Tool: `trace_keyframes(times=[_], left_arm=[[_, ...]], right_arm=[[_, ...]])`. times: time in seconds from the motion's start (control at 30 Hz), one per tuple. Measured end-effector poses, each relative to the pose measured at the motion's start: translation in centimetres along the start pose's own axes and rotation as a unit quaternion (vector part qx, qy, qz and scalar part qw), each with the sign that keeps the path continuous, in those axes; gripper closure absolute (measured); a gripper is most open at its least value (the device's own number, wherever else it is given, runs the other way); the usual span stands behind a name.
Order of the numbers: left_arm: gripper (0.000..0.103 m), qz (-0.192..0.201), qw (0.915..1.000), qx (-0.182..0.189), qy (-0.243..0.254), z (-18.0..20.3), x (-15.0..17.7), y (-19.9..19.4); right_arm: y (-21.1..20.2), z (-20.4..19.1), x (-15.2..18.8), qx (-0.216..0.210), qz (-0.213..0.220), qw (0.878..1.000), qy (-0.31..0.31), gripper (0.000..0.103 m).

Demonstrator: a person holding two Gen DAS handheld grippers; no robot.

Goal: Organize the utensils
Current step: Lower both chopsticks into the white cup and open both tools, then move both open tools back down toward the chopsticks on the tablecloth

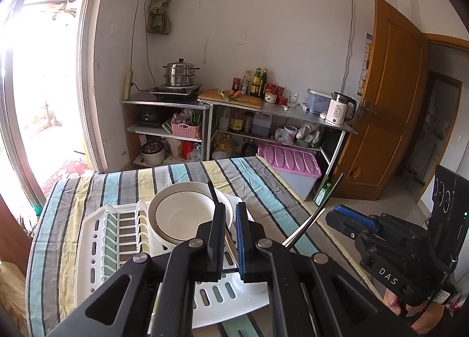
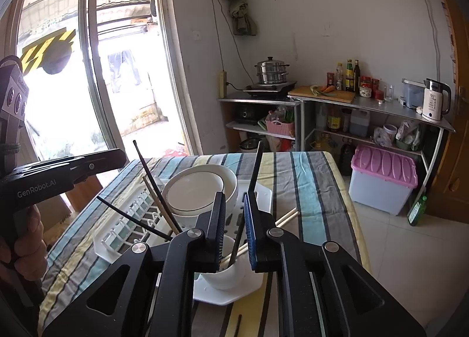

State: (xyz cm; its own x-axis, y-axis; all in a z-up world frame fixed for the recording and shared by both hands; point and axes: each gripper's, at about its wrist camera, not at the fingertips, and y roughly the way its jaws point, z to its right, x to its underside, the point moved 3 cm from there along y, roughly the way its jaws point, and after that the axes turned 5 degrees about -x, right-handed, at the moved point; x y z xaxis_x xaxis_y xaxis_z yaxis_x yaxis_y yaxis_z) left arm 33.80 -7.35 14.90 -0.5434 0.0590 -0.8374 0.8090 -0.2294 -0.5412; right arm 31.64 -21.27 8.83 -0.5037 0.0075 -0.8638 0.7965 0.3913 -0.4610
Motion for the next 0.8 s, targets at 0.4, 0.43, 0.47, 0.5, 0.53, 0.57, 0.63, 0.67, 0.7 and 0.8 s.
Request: trace_keyframes(times=[0.4,0.43,0.47,0.5,0.53,0.57,0.63,0.67,0.7,0.8], left_arm=[[0.096,0.038,0.9992,-0.002,0.009,0.0,3.7,-6.6],[0.096,0.040,0.9991,-0.003,0.010,-0.1,4.2,-7.1],[0.096,0.041,0.9991,-0.005,0.011,-0.2,4.7,-7.4],[0.096,0.040,0.9991,-0.007,0.011,-0.3,5.3,-7.8],[0.096,0.040,0.9991,-0.009,0.010,-0.5,5.7,-8.0],[0.096,0.039,0.9992,-0.011,0.009,-0.6,6.4,-8.3],[0.096,0.036,0.9991,-0.019,0.010,-0.9,7.8,-8.8],[0.096,0.035,0.9991,-0.022,0.009,-1.0,8.5,-9.1],[0.096,0.034,0.9991,-0.024,0.008,-1.2,9.2,-9.3],[0.096,0.026,0.9992,-0.031,0.001,-2.0,11.5,-10.0]], right_arm=[[-4.5,-1.7,2.0,-0.007,0.030,0.999,-0.013,0.081],[-4.9,-1.8,2.3,-0.009,0.032,0.999,-0.012,0.081],[-5.3,-1.8,2.6,-0.012,0.034,0.999,-0.010,0.081],[-5.7,-1.9,2.9,-0.014,0.036,0.999,-0.008,0.081],[-6.1,-2.2,3.2,-0.016,0.037,0.999,-0.008,0.081],[-6.4,-2.3,3.6,-0.017,0.037,0.999,-0.008,0.080],[-7.0,-2.5,4.4,-0.021,0.033,0.999,-0.008,0.080],[-7.2,-2.6,4.9,-0.023,0.032,0.999,-0.009,0.079],[-7.5,-2.8,5.3,-0.023,0.030,0.999,-0.010,0.078],[-8.4,-3.2,6.9,-0.025,0.026,0.999,-0.012,0.076]])
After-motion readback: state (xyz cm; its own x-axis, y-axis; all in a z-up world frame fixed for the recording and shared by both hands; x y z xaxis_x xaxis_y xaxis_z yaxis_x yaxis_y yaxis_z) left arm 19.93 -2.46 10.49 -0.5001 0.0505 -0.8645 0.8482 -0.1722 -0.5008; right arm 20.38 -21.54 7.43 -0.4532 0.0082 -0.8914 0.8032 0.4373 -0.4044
